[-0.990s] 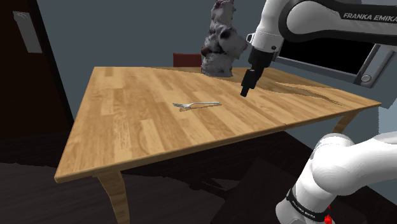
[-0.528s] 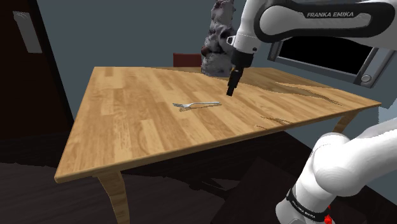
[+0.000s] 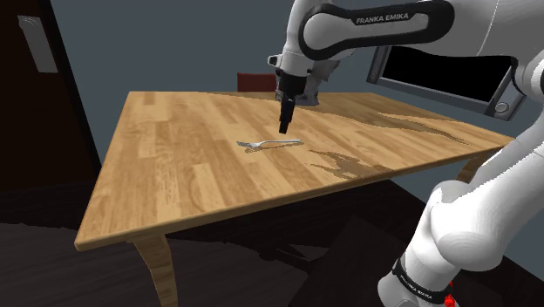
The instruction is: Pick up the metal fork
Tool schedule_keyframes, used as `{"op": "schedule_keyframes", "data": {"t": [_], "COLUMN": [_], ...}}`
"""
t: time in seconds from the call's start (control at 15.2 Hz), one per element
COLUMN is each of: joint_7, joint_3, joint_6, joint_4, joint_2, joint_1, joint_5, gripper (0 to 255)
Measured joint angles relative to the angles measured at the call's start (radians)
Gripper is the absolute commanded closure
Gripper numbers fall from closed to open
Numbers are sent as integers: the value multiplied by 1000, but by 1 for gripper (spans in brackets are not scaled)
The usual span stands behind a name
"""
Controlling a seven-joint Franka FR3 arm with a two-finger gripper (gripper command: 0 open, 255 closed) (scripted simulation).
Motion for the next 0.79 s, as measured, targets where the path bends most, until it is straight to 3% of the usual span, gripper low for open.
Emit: {"op": "schedule_keyframes", "data": {"t": [0.33, 0.79], "joint_7": [-172, -210], "joint_3": [6, 10], "joint_6": [5, 83], "joint_4": [148, 95], "joint_2": [180, 210], "joint_1": [44, 51], "joint_5": [37, 46], "gripper": [0, 0]}}
